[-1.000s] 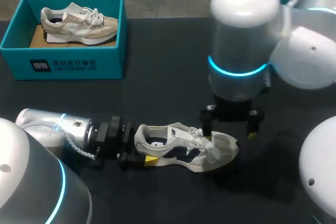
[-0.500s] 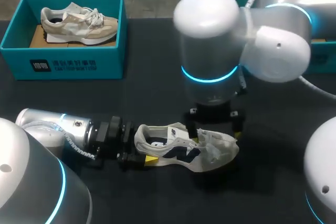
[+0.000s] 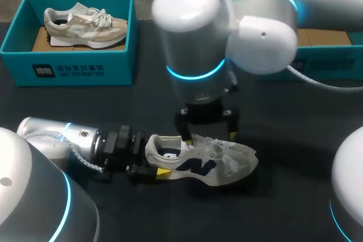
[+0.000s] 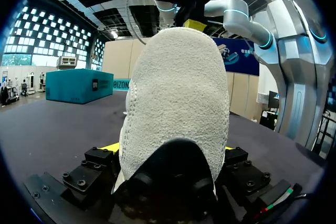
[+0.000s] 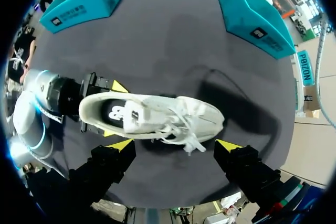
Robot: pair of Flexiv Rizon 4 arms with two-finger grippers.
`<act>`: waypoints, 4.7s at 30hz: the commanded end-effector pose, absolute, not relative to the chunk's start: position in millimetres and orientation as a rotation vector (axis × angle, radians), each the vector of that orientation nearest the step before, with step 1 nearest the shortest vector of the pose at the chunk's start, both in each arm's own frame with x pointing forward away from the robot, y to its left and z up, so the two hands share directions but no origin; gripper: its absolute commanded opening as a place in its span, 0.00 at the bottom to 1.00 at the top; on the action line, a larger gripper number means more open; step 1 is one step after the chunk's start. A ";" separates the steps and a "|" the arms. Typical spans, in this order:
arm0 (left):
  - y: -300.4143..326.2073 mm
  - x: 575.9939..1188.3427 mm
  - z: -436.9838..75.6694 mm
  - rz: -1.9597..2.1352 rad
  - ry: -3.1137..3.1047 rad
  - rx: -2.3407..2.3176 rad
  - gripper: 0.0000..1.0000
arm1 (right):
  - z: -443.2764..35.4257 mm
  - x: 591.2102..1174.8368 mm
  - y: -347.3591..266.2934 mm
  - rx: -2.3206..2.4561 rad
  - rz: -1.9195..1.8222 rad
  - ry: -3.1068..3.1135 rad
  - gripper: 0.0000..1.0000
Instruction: Take the shoe out of the shoebox, open the shoe tongue, remove and reinsert the insole, then place the shoe into the shoebox
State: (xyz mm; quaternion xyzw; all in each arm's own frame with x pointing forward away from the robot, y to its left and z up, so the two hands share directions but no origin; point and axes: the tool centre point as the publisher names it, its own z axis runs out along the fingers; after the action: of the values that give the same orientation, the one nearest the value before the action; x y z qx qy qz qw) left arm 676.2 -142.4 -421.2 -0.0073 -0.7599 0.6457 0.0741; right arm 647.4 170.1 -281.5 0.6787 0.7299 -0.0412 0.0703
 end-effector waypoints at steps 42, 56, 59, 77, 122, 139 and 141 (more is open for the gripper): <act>-141.1 675.9 -423.5 1.937 -2.282 -0.022 0.00 | -344.9 659.4 200.8 2.142 -0.297 1.801 1.00; -141.1 675.9 -423.5 1.937 -2.282 -0.022 0.00 | -343.1 654.9 174.3 2.222 -0.247 1.756 1.00; -141.1 675.9 -423.5 1.937 -2.282 -0.022 0.00 | -338.3 652.6 168.3 2.233 -0.245 1.740 1.00; -141.1 675.9 -423.5 1.937 -2.282 -0.022 0.00 | -325.0 654.1 158.8 2.314 -0.200 1.772 1.00; -141.1 675.9 -423.5 1.937 -2.282 -0.022 0.00 | -315.8 644.0 125.8 2.190 0.387 2.241 0.00; -141.1 675.9 -423.5 1.937 -2.282 -0.022 0.00 | -323.0 638.2 71.6 2.163 0.801 2.280 0.00; -141.1 675.9 -423.5 1.937 -2.282 -0.022 0.00 | -325.2 638.8 66.9 2.179 0.812 2.278 0.00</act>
State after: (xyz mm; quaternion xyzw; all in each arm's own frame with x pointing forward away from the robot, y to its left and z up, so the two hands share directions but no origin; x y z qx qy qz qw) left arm 676.3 -142.3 -421.3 -0.0073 -0.7600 0.6456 0.0740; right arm 642.9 96.3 -321.3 0.7014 0.6995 0.1167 0.0719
